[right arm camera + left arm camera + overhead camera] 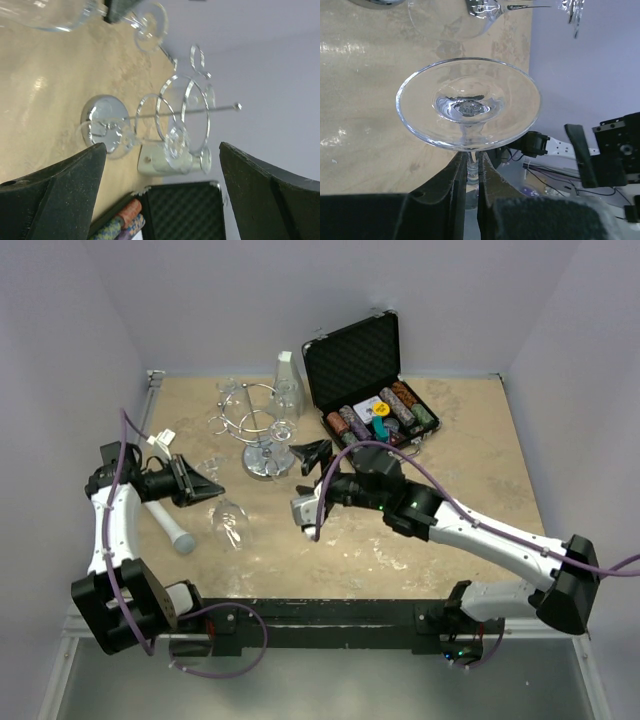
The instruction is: Take the wine glass off the wine glass rack
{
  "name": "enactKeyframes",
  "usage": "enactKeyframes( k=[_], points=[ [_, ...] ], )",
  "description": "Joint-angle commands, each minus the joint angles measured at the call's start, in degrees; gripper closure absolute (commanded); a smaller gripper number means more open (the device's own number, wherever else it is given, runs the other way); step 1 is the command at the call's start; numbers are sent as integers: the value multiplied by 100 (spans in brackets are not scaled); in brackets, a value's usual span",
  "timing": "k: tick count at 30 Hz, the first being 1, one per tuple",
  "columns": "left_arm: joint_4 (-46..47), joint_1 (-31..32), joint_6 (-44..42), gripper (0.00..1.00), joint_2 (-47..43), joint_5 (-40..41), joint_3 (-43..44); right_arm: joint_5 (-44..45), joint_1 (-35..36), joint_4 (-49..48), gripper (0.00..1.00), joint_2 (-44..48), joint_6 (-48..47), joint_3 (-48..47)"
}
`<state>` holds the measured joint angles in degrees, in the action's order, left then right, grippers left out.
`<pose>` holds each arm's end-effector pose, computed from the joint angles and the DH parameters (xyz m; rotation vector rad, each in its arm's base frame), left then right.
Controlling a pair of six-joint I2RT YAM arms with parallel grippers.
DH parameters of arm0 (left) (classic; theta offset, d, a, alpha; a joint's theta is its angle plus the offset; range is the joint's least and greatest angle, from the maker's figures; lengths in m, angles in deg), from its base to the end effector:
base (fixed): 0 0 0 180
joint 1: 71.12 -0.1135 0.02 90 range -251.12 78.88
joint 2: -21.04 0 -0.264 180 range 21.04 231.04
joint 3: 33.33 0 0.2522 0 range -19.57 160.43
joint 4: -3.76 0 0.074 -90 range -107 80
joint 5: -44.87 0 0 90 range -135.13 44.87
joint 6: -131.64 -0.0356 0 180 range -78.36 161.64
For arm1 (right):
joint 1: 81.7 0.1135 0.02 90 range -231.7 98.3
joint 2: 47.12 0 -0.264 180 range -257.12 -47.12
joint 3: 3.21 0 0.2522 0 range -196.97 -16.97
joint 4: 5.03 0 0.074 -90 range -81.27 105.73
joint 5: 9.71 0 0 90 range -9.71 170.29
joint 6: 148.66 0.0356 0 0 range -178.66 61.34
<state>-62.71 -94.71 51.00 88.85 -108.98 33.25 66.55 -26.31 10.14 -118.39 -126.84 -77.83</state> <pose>0.2020 0.0533 0.2696 -0.3805 2.2801 -1.3625 0.1596 0.2462 0.3560 -1.6351 0.6814 0.0516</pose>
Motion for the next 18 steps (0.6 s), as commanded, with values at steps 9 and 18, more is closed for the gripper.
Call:
enactKeyframes(
  k=[9, 18],
  points=[
    [-284, -49, 250, 100, 751, -1050, -931, -533, 1016, -1116, 1, 34, -1891, 1260],
    [-20, -31, 777, 100, 751, -1330, -1791, -744, 1535, -1599, 2, -730, -2015, 1349]
  ],
)
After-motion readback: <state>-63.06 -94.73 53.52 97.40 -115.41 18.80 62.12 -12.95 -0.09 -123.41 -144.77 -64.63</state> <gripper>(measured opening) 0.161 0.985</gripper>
